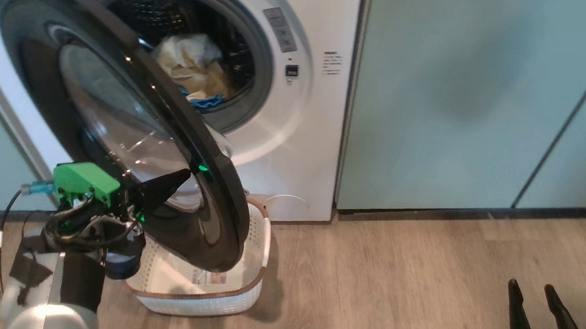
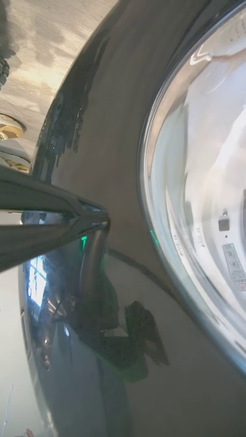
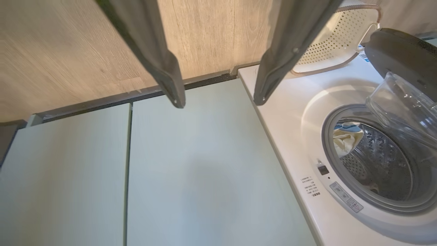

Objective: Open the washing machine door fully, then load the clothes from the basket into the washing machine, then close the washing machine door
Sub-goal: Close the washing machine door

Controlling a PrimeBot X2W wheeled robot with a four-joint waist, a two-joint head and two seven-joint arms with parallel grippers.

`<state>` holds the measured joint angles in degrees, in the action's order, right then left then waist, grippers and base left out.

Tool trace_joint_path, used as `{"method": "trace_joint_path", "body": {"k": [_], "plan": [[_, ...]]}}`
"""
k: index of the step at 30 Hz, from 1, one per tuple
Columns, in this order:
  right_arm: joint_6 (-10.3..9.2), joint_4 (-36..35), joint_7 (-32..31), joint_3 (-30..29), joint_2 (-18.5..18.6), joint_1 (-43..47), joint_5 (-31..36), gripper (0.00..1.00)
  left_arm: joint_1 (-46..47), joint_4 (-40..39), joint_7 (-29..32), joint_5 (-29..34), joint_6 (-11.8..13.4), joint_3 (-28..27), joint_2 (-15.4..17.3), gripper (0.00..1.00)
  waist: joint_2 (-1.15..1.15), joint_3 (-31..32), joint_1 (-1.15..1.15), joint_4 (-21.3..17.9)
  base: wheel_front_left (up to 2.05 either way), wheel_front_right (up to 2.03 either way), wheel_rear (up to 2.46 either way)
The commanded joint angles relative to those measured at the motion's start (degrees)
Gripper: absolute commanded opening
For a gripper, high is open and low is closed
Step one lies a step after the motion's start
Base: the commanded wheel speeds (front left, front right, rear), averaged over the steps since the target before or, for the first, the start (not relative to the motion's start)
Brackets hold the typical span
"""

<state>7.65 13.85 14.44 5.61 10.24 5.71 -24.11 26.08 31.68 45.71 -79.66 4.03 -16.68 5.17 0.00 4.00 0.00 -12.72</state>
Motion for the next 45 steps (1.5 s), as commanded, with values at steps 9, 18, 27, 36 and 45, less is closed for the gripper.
{"method": "trace_joint_path", "body": {"k": [9,18,27,36,45], "plan": [[-0.16,-1.9,0.56,0.95,1.77,-2.15,0.09,1.0,5.91,3.23,-4.47,1.02,-4.13,-3.31,3.22,0.0,0.0,-1.3,0.0,-3.04,0.0,0.0,0.0],[-0.16,-1.92,0.56,0.56,1.4,-1.69,0.28,1.0,7.03,6.66,-6.54,2.58,-6.9,-2.61,3.75,0.0,0.0,-0.48,0.0,-0.7,0.0,0.0,0.0],[-0.16,-1.95,0.56,0.49,0.59,-1.1,0.28,1.0,5.73,7.07,-17.62,11.1,-10.89,0.18,7.48,1.0,0.0,0.54,0.0,3.99,0.0,0.0,0.0],[-0.16,-1.87,0.56,0.34,-0.21,-1.12,0.43,1.0,0.13,3.51,-32.23,19.23,-11.49,8.27,11.58,1.0,0.0,1.14,0.0,6.5,0.0,0.0,0.0],[-0.16,-2.08,0.56,-0.23,-0.73,-0.35,0.57,1.0,-6.43,1.26,-47.96,24.42,-11.5,19.23,16.92,1.0,0.0,1.78,0.0,7.5,0.0,0.0,0.0]]}}
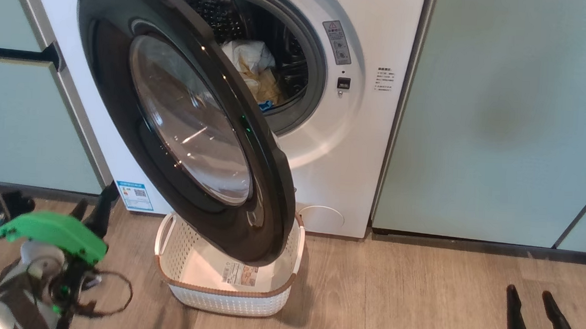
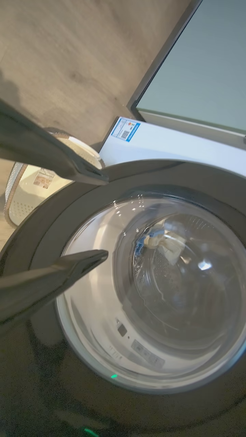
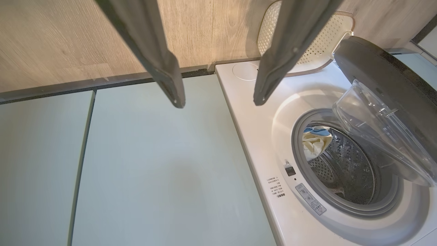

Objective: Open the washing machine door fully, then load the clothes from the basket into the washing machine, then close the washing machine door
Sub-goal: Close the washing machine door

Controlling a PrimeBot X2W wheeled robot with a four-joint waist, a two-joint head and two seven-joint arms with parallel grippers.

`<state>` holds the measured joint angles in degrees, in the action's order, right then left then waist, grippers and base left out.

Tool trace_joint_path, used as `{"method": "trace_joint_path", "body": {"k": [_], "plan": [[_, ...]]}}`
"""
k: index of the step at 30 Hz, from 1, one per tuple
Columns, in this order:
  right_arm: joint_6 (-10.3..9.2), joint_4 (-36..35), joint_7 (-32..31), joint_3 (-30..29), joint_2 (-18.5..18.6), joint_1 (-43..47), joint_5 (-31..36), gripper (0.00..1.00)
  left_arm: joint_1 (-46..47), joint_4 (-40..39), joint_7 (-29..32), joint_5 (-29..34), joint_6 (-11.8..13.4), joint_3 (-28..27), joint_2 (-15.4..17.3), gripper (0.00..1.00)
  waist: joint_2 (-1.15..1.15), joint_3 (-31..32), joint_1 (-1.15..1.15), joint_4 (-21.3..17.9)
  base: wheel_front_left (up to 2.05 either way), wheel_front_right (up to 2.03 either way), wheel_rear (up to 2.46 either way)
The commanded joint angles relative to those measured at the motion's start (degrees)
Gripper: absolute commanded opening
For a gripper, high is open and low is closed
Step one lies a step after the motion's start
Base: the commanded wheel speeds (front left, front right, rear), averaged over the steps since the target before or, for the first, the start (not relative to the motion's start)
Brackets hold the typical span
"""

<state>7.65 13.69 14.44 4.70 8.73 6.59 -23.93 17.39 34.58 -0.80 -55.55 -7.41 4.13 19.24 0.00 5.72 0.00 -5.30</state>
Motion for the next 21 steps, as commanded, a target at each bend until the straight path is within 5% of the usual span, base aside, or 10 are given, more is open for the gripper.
{"method": "trace_joint_path", "body": {"k": [1,6,13,21], "plan": [[-0.16,-1.95,0.56,0.65,0.74,-1.18,0.37,1.0,1.8,-1.43,-3.29,1.0,-0.07,-0.42,3.46,1.0,0.0,0.1,0.0,0.13,0.0,0.0,0.0],[-0.16,-2.08,0.56,0.42,0.63,-1.02,0.21,1.0,0.47,-0.05,-11.13,3.9,-0.07,5.07,5.91,1.0,0.0,0.16,0.0,0.4,0.0,0.0,0.0],[-0.16,-2.26,0.56,0.1,0.41,-0.83,0.2,1.0,-0.96,-1.36,-14.06,7.73,-0.07,9.96,7.65,1.0,0.0,0.12,0.0,0.62,0.0,0.0,0.0],[-0.16,-2.47,0.56,-0.15,0.23,-0.79,0.23,1.0,-5.17,-9.38,-14.18,14.32,-0.07,7.21,7.77,1.0,0.0,-0.13,0.0,0.61,0.0,0.0,0.0]]}}
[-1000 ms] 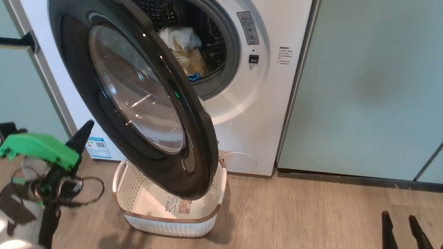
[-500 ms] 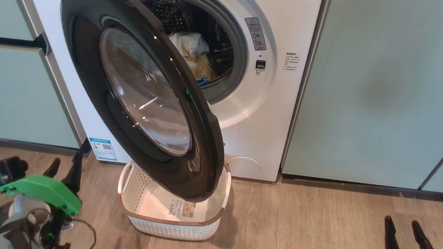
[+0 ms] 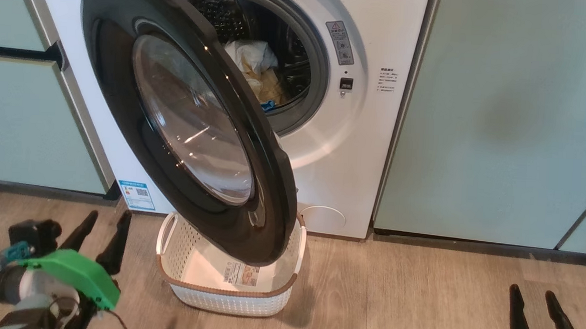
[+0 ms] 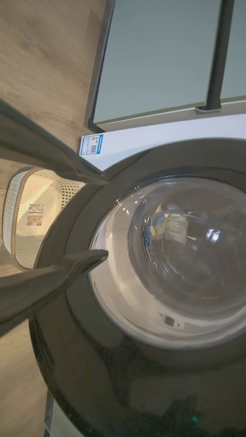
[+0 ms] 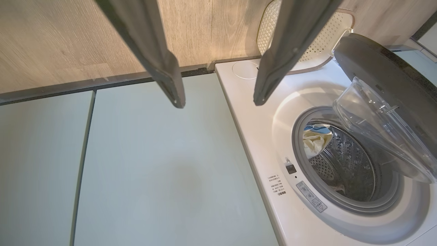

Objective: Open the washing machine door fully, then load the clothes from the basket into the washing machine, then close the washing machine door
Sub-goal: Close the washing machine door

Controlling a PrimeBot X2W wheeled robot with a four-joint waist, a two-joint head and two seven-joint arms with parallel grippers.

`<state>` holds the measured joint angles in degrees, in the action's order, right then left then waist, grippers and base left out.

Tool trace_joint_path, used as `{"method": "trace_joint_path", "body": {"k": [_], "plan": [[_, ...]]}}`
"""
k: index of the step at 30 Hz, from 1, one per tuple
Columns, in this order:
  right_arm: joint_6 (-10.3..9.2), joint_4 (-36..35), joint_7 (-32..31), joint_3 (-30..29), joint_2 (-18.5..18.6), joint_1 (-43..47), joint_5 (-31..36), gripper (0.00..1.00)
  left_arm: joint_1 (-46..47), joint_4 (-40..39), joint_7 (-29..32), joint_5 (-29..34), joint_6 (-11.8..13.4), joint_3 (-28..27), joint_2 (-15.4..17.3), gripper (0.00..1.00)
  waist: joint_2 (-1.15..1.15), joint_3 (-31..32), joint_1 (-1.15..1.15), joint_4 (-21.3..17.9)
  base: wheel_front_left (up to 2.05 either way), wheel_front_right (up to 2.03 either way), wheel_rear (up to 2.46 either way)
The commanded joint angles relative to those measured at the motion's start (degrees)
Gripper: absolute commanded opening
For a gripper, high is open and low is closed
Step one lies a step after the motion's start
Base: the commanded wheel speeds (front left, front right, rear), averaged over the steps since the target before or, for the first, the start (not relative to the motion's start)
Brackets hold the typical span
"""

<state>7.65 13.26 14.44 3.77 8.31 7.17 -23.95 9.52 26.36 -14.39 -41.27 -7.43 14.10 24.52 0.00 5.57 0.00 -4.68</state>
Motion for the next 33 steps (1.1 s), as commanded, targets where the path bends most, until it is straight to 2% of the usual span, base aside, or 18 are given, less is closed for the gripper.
{"method": "trace_joint_path", "body": {"k": [1,13,32,33], "plan": [[-0.16,-2.06,0.56,0.75,0.63,-1.35,0.26,1.0,1.93,-2.03,-0.6,1.0,-0.05,-3.31,2.44,1.0,0.0,0.01,0.0,-0.06,0.0,0.0,0.0],[-0.16,-2.11,0.56,0.18,0.12,-1.05,0.27,1.0,-3.82,-7.34,-0.61,6.4,-0.05,-7.88,-0.61,1.0,0.0,0.0,0.0,-0.19,0.0,0.0,0.0],[-0.16,-2.24,0.56,-0.01,0.19,-0.78,0.35,1.0,-4.07,-7.15,-0.61,7.45,-0.05,-7.03,-0.69,1.0,0.0,-0.14,0.0,-0.18,0.0,0.0,0.0],[-0.16,-2.28,0.56,0.18,0.29,-0.74,0.34,0.95,-4.15,-7.17,-0.61,7.58,-0.05,-7.04,-0.89,1.0,0.0,-0.1,0.0,-0.08,0.0,0.0,0.0]]}}
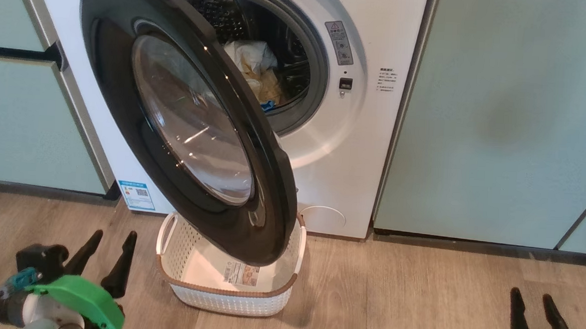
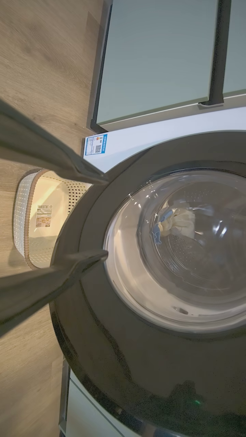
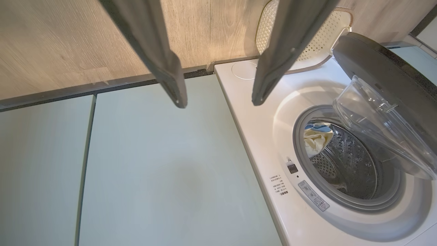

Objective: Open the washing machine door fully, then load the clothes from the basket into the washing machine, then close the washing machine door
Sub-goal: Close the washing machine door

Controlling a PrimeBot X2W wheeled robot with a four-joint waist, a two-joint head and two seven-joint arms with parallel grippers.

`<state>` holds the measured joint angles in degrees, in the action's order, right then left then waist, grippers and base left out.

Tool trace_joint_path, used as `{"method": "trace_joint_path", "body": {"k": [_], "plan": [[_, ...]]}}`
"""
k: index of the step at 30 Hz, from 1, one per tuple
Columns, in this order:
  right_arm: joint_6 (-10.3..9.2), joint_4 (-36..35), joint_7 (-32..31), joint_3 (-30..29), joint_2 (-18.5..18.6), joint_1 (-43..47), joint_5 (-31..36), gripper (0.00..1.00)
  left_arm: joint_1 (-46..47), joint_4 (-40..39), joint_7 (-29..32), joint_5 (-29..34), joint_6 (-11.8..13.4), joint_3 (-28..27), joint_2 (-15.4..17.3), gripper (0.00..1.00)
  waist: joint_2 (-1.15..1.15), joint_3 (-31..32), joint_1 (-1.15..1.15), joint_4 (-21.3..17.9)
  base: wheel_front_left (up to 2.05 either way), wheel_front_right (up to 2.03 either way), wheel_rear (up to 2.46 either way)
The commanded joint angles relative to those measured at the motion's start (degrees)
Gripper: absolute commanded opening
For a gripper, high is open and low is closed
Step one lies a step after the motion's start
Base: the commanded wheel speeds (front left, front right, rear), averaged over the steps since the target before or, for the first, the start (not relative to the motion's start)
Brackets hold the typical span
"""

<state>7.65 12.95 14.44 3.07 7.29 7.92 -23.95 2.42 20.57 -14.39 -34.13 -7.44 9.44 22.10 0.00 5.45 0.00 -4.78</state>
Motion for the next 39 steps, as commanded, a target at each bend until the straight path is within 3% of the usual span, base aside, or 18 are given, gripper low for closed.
{"method": "trace_joint_path", "body": {"k": [1,3,4,13,21,31,39], "plan": [[-0.16,-2.03,0.56,1.01,1.41,-1.54,0.26,0.74,2.96,-1.28,-0.61,0.42,-0.04,-2.37,1.53,1.0,0.0,-0.02,0.0,0.09,0.0,0.0,0.0],[-0.16,-2.49,0.56,1.14,1.62,-1.93,-0.22,0.08,3.11,-0.95,-0.61,0.42,-0.04,-2.07,1.65,1.0,0.0,-0.04,0.0,0.26,0.0,0.0,0.0],[-0.16,-2.92,0.56,0.88,1.63,-2.19,-0.62,0.0,3.17,-0.82,-0.61,0.43,-0.04,-1.89,1.69,1.0,0.0,-0.05,0.0,0.34,0.0,0.0,0.0],[-0.16,-9.45,0.56,-0.38,2.61,-6.49,-4.78,0.0,3.49,0.31,-0.61,1.22,-0.04,-1.17,0.47,1.0,0.0,-0.15,0.0,2.86,0.0,0.0,0.0],[-0.16,-18.11,0.56,4.85,4.65,-15.4,-7.01,0.0,4.77,1.08,-0.61,2.84,-0.04,-0.17,-0.61,1.0,0.0,0.08,0.0,7.27,0.0,0.0,0.0],[-0.16,-25.34,0.56,19.34,6.29,-26.58,-8.15,0.0,5.98,1.43,-0.61,4.74,-0.04,-1.09,-1.21,1.0,0.0,0.27,0.0,13.33,0.0,0.0,0.0],[-0.16,-26.04,0.18,31.92,4.24,-33.96,-8.05,0.0,6.52,1.62,-0.61,5.19,-0.04,-0.04,-1.7,1.0,0.0,0.37,0.0,17.3,0.0,0.0,0.0]]}}
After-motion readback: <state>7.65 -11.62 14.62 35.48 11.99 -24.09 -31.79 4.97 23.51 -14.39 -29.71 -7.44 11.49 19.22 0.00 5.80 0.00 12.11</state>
